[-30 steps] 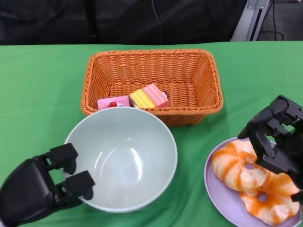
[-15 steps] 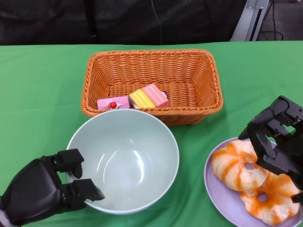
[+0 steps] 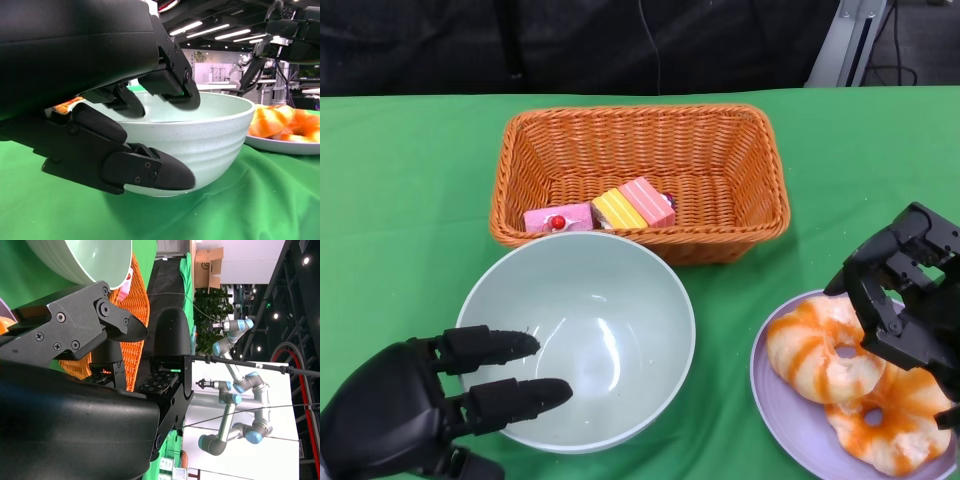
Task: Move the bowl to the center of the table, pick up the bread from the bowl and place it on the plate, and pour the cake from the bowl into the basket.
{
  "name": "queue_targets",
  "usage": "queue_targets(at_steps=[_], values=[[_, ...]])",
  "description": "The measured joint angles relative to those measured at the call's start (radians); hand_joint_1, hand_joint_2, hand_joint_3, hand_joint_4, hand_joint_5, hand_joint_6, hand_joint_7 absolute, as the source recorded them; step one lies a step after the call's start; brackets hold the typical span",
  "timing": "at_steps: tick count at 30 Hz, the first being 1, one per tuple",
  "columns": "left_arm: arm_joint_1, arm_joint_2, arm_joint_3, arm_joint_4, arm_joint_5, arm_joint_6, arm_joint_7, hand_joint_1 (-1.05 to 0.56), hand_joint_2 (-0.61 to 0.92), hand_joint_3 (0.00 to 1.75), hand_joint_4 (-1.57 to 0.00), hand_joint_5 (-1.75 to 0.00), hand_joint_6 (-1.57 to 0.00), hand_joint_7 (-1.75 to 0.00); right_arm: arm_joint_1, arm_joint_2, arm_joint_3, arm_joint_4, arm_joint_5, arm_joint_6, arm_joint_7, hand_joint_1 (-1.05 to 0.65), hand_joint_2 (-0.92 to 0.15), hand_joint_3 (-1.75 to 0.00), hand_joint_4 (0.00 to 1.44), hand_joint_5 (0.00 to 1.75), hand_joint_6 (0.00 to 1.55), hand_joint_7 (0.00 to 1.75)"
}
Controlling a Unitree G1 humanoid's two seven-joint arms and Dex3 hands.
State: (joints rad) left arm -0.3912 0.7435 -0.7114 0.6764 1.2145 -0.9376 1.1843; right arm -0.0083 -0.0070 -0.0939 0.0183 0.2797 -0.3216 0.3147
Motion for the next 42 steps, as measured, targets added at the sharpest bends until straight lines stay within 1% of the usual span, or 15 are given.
queue_targets(at_steps=[8,11,12,17,18,21,23,24,25,26,27,28,31,36,42], values=[[-0.002,0.006,0.039,0.023,-0.034,-0.068,0.022,-0.91,0.92,0.58,-0.47,-0.01,-0.42,-0.01,0.000,0.000,0.000,0.000,-0.010,0.000,-0.005,-0.07,-0.70,-0.89,0.77,1.63,0.70,1.31],[-0.002,0.001,0.068,0.050,-0.114,-0.144,0.001,-0.88,0.92,0.54,-0.50,-0.02,-0.44,-0.02,0.000,0.000,0.000,0.000,-0.012,0.000,-0.010,-0.06,-0.69,-0.90,0.77,1.64,0.70,1.30],[-0.001,-0.005,0.087,0.065,-0.166,-0.174,-0.024,-0.83,0.92,0.46,-0.55,-0.03,-0.47,-0.02,0.000,0.000,0.000,0.001,-0.012,0.000,-0.010,-0.06,-0.69,-0.90,0.77,1.64,0.69,1.30],[0.021,-0.093,0.208,0.118,-0.447,-0.238,-0.192,-0.69,0.92,0.38,-0.66,-0.05,-0.55,-0.03,-0.001,0.001,0.000,0.008,-0.012,-0.002,-0.009,-0.07,-0.68,-0.92,0.77,1.64,0.69,1.30],[0.028,-0.112,0.229,0.126,-0.500,-0.243,-0.235,-0.56,0.92,0.30,-0.77,-0.08,-0.65,-0.05,-0.002,0.001,0.000,0.009,-0.012,-0.002,-0.010,-0.07,-0.67,-0.93,0.77,1.64,0.70,1.30],[0.048,-0.205,0.302,0.149,-0.718,-0.248,-0.355,-0.34,0.92,0.19,-0.92,-0.12,-0.81,-0.08,-0.001,0.001,-0.001,0.009,-0.014,-0.002,-0.012,-0.07,-0.67,-0.93,0.76,1.64,0.70,1.30],[0.049,-0.276,0.357,0.166,-0.853,-0.250,-0.434,-0.20,0.92,0.23,-1.03,-0.18,-0.92,-0.12,-0.001,0.001,-0.001,0.009,-0.013,-0.002,-0.012,-0.06,-0.68,-0.93,0.77,1.63,0.70,1.30],[0.049,-0.307,0.384,0.173,-0.911,-0.248,-0.475,-0.17,0.92,0.27,-0.99,-0.33,-0.96,-0.13,-0.001,0.001,-0.001,0.009,-0.011,-0.002,-0.011,-0.06,-0.68,-0.93,0.77,1.63,0.70,1.30],[0.049,-0.333,0.410,0.175,-0.963,-0.243,-0.516,-0.14,0.92,0.32,-0.85,-0.71,-0.99,-0.20,-0.002,0.001,-0.003,0.009,-0.009,-0.002,-0.009,-0.06,-0.68,-0.93,0.76,1.63,0.69,1.30],[0.049,-0.355,0.433,0.176,-1.006,-0.232,-0.558,-0.11,0.92,0.35,-0.74,-0.97,-0.97,-0.34,-0.002,0.001,-0.004,0.009,-0.003,-0.002,-0.006,-0.07,-0.69,-0.92,0.76,1.63,0.69,1.30],[0.049,-0.373,0.455,0.176,-1.041,-0.217,-0.600,-0.10,0.92,0.37,-0.69,-1.12,-0.91,-0.52,-0.002,0.001,-0.006,0.009,0.005,-0.002,-0.001,-0.07,-0.69,-0.92,0.76,1.63,0.69,1.30],[0.049,-0.391,0.479,0.176,-1.078,-0.199,-0.645,-0.11,0.92,0.38,-0.68,-1.30,-0.83,-0.81,-0.002,0.000,-0.008,0.009,0.016,-0.002,0.004,-0.08,-0.70,-0.89,0.77,1.62,0.69,1.29],[0.054,-0.437,0.544,0.177,-1.180,-0.140,-0.768,-0.09,0.92,0.41,-0.70,-1.40,-0.78,-1.05,-0.013,0.000,-0.018,0.010,0.035,-0.004,0.009,-0.10,-0.74,-0.83,0.77,1.63,0.70,1.28],[0.079,-0.490,0.631,0.176,-1.276,-0.058,-0.943,-0.06,0.92,0.44,-0.73,-1.41,-0.79,-1.10,-0.025,-0.001,-0.037,0.016,0.034,-0.019,0.009,-0.11,-0.77,-0.76,0.77,1.64,0.69,1.28],[0.092,-0.546,0.720,0.125,-1.449,0.052,-1.200,-0.08,0.92,0.40,-0.77,-1.46,-0.81,-1.15,-0.050,-0.003,-0.051,0.043,0.027,-0.043,0.000,-0.09,-0.75,-0.80,0.77,1.62,0.68,1.28]])
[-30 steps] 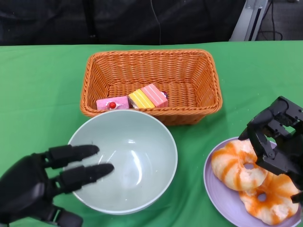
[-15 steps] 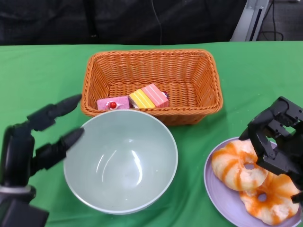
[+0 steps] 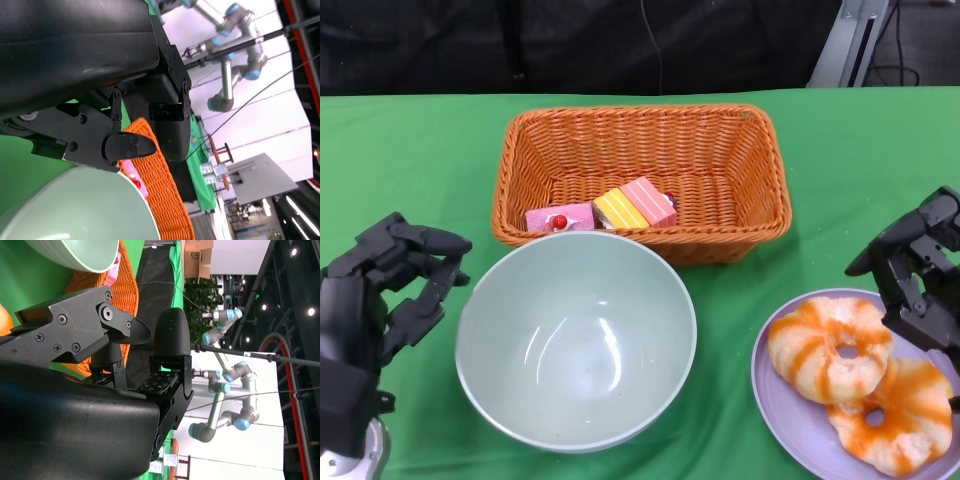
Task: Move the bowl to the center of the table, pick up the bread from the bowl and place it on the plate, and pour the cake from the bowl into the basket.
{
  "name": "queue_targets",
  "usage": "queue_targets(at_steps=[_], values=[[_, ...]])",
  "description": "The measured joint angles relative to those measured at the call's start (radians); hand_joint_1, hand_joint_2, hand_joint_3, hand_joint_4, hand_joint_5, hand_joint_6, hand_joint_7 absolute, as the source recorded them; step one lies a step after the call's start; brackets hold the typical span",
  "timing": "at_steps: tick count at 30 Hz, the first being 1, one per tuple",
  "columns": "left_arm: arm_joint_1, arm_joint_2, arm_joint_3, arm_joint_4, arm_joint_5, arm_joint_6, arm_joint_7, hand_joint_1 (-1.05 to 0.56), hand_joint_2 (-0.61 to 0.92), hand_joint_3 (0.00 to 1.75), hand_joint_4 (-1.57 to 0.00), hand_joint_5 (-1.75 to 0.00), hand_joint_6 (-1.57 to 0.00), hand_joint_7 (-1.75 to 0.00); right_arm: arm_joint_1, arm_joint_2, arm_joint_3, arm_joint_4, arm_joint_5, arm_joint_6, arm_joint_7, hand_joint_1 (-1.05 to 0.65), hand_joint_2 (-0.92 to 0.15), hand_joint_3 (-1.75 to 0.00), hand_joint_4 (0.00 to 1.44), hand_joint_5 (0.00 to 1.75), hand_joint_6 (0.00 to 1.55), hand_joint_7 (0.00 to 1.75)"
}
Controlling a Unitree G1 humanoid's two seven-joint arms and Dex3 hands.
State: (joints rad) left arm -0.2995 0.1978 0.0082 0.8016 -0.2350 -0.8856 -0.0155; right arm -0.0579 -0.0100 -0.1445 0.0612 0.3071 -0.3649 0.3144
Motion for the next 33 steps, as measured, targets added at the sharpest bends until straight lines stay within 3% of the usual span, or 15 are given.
queue_targets(at_steps=[5,10,22,33], values=[[0.018,-0.030,0.060,-0.057,-0.094,0.048,-0.175,-0.09,0.91,0.40,-0.81,-1.53,-0.84,-1.17,-0.018,-0.004,-0.016,0.022,0.002,-0.023,0.006,-0.10,-0.74,-0.83,0.76,1.62,0.68,1.27],[0.053,-0.058,0.098,-0.117,-0.115,0.062,-0.253,-0.12,0.92,0.33,-0.81,-1.54,-0.84,-1.22,-0.019,-0.017,-0.020,0.040,0.013,-0.025,0.036,-0.11,-0.73,-0.82,0.78,1.61,0.69,1.24],[0.126,-0.153,0.117,-0.289,-0.095,0.158,-0.274,-0.12,0.92,0.32,-0.79,-1.53,-0.83,-1.22,-0.022,-0.022,-0.024,0.074,0.014,-0.043,0.065,-0.11,-0.76,-0.75,0.80,1.55,0.71,1.19],[0.147,-0.177,0.118,-0.318,-0.014,0.178,-0.255,-0.10,0.92,0.39,-0.74,-1.62,-0.80,-1.27,-0.022,-0.022,-0.023,0.076,0.006,-0.057,0.064,-0.11,-0.77,-0.71,0.79,1.56,0.71,1.21]])
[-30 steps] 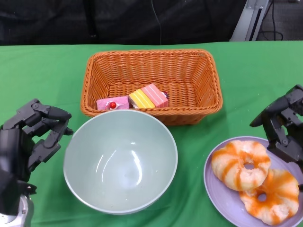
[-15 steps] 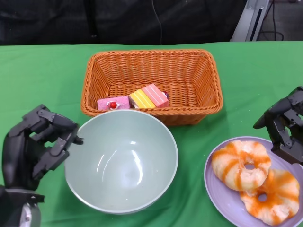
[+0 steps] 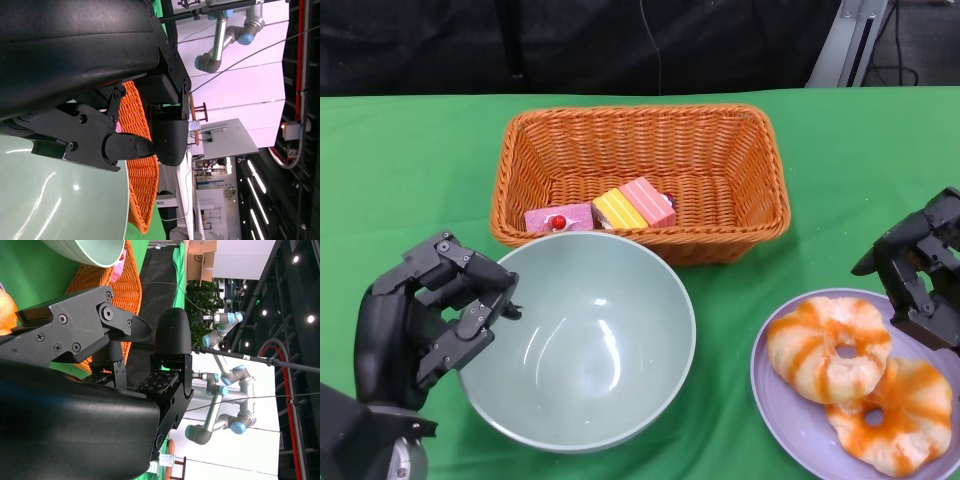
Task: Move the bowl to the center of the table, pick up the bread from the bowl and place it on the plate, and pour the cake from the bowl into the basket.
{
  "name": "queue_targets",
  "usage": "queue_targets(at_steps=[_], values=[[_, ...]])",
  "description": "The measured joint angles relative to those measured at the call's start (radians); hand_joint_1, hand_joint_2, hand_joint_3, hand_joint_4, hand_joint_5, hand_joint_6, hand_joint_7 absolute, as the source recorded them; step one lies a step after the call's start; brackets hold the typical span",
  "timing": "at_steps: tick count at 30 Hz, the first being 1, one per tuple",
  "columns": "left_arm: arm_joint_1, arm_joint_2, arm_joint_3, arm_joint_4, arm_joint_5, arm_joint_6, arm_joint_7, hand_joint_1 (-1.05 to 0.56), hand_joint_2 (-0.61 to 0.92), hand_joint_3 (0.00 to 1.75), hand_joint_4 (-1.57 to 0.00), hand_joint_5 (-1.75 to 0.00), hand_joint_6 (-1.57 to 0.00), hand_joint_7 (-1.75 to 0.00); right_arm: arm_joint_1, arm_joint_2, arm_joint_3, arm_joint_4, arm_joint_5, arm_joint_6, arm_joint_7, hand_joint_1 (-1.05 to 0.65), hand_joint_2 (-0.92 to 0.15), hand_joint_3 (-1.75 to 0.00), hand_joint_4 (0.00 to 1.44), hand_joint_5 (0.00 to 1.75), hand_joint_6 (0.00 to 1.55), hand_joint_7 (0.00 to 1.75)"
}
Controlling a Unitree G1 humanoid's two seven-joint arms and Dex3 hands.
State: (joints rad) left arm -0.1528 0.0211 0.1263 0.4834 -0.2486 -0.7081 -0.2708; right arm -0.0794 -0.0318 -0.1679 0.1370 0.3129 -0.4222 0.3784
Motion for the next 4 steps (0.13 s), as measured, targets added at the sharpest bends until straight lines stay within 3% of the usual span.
queue_targets(at_steps=[4], values=[[0.000,-0.001,0.003,0.002,0.004,0.000,0.000,-0.09,0.92,0.39,-0.74,-1.63,-0.79,-1.29,0.000,0.000,0.000,0.007,-0.005,-0.010,0.000,-0.11,-0.77,-0.73,0.78,1.57,0.70,1.22]])
